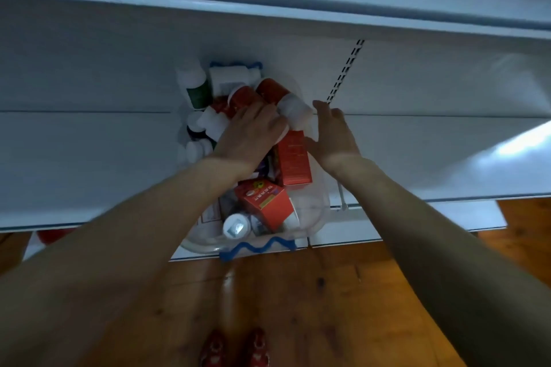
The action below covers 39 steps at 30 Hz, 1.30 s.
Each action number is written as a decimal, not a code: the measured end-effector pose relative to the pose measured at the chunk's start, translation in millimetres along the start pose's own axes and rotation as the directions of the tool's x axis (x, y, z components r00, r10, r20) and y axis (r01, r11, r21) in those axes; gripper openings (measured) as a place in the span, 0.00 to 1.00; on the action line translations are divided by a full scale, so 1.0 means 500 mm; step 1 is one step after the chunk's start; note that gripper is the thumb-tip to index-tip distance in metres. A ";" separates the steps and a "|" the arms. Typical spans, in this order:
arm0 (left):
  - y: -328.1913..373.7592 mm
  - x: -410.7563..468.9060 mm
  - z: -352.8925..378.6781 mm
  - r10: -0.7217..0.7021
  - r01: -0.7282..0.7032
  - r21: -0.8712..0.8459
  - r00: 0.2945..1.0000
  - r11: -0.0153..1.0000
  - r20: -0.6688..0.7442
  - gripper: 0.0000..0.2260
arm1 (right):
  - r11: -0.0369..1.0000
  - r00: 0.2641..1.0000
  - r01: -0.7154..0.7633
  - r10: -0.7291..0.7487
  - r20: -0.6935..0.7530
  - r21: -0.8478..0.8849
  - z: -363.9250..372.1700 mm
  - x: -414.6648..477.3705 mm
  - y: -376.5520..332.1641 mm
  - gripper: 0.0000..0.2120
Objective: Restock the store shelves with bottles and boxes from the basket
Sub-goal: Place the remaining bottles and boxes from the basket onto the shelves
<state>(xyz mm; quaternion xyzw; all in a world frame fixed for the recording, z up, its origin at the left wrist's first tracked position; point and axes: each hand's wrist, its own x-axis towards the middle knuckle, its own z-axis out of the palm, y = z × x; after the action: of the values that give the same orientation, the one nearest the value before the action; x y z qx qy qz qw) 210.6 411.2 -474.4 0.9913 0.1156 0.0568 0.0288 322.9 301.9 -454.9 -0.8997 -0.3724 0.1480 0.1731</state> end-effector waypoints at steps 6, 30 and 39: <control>-0.014 0.012 0.019 0.101 -0.092 0.077 0.988 0.993 -0.121 0.14 | 0.989 0.993 0.114 -0.111 -0.044 0.093 0.024 0.033 0.005 0.24; 0.118 -0.281 -0.451 -0.607 0.277 -0.854 0.793 0.440 -0.056 0.22 | 0.984 0.990 0.142 -0.142 -0.010 0.111 -0.259 -0.369 -0.158 0.28; 0.067 -0.264 -0.605 -0.638 0.243 -0.883 0.766 0.401 -0.079 0.13 | 0.973 0.982 0.187 -0.186 -0.026 0.137 -0.320 -0.457 -0.228 0.31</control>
<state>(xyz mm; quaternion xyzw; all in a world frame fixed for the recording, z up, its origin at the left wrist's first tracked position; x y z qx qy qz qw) 54.4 361.2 -185.9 0.7469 0.3419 0.2990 0.4856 160.3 180.4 -232.1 -0.8474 -0.4430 0.1509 0.2510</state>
